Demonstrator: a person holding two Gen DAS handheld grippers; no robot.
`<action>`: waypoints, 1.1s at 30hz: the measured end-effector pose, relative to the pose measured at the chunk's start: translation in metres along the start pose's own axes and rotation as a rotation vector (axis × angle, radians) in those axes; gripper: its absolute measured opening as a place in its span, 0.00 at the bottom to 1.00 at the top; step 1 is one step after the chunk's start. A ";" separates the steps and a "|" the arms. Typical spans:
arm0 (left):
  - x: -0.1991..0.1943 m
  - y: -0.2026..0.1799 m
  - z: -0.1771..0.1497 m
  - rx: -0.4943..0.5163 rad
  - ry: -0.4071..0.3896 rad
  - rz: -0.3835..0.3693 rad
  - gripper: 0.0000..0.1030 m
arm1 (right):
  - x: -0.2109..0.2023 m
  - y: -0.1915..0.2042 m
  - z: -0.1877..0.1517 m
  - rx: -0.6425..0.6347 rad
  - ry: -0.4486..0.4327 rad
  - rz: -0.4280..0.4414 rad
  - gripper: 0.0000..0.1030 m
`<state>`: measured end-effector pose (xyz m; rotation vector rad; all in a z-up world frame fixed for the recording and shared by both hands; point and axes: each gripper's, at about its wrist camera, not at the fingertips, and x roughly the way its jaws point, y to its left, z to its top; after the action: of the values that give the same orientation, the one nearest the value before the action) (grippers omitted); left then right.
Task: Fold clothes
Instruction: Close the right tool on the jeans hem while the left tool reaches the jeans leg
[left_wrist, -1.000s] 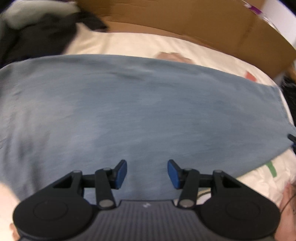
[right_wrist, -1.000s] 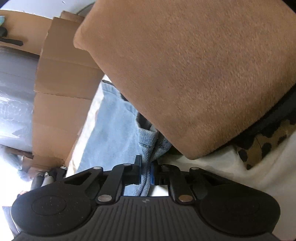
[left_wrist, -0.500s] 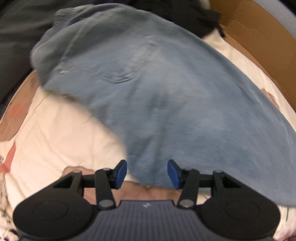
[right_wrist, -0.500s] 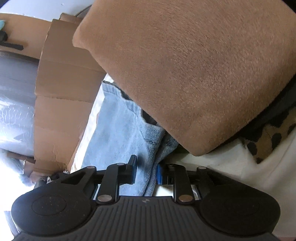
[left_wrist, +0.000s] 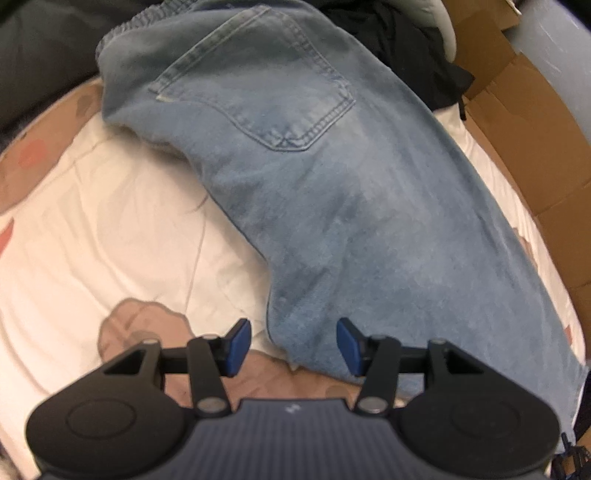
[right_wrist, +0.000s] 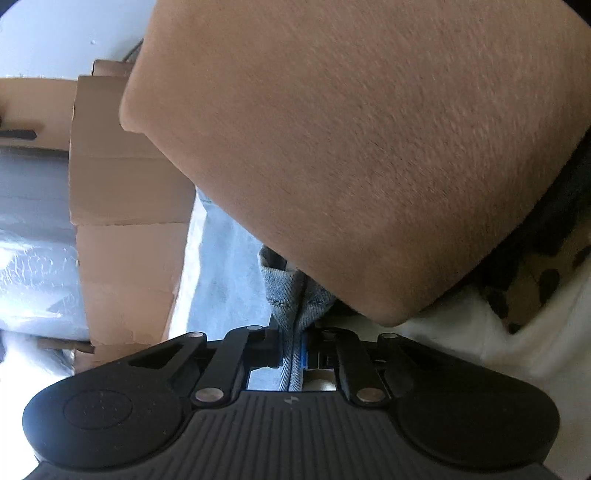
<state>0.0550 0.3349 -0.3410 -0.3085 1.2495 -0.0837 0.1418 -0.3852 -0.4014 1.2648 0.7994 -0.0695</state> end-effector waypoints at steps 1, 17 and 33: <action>0.002 0.002 -0.001 -0.005 0.002 -0.011 0.51 | 0.000 0.004 -0.001 -0.007 -0.001 0.001 0.07; 0.033 0.025 0.006 -0.005 -0.102 -0.146 0.51 | 0.019 0.041 -0.010 -0.076 0.005 -0.043 0.07; 0.030 0.039 0.002 -0.070 -0.084 -0.262 0.21 | 0.011 0.057 0.000 -0.083 -0.043 -0.029 0.06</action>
<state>0.0623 0.3660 -0.3793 -0.5306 1.1255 -0.2493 0.1762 -0.3619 -0.3612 1.1698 0.7755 -0.0857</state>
